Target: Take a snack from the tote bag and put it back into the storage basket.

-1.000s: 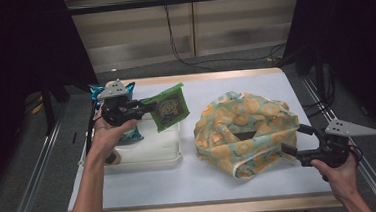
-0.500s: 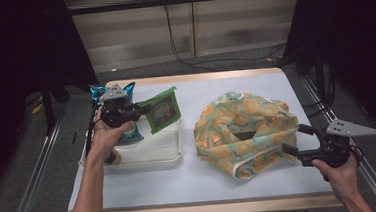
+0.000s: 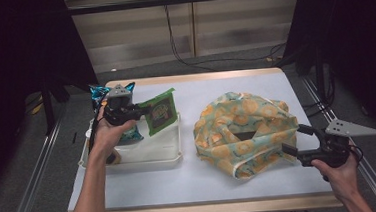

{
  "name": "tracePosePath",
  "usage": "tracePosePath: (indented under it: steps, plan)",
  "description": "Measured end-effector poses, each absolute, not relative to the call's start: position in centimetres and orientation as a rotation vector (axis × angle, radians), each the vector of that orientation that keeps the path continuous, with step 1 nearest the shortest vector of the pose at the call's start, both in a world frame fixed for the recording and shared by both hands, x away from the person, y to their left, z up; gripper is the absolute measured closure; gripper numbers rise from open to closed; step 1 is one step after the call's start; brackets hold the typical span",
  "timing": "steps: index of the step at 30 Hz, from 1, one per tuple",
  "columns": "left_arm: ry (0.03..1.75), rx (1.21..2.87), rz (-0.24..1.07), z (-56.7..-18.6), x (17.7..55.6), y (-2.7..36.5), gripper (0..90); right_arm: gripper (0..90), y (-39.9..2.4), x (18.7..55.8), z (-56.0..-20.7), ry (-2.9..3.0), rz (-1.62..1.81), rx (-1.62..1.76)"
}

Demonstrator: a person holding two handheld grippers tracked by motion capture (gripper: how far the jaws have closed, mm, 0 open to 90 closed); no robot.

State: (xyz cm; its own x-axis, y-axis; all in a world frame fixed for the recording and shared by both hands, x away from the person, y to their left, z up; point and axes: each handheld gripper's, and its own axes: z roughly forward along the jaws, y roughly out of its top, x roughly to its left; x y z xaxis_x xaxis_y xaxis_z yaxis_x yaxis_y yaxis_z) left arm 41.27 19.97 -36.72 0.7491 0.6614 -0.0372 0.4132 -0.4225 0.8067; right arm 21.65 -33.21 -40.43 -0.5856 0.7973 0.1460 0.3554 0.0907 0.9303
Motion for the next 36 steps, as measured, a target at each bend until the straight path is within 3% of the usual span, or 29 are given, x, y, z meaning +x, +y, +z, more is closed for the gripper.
tracePosePath:
  steps: [14,23,28,33,36]
  plan:
    - [0.914,2.081,0.367,-38.6,43.2,18.2,70.4,6.5,-33.2,21.6,-40.3,1.972,1.502,1.141]
    - [0.945,2.061,0.446,-39.2,44.1,17.9,61.6,6.5,-33.2,21.7,-40.4,1.982,1.502,1.127]
    - [0.982,2.043,0.444,-39.6,44.5,17.8,51.9,6.6,-33.2,21.7,-40.3,1.979,1.503,1.13]
    - [1.019,2.006,0.453,-39.8,44.8,18.0,48.1,6.5,-33.1,21.8,-40.4,1.99,1.498,1.133]
    - [1.024,1.981,0.45,-39.7,44.8,18.2,37.6,6.6,-33.1,21.8,-40.4,1.988,1.502,1.126]
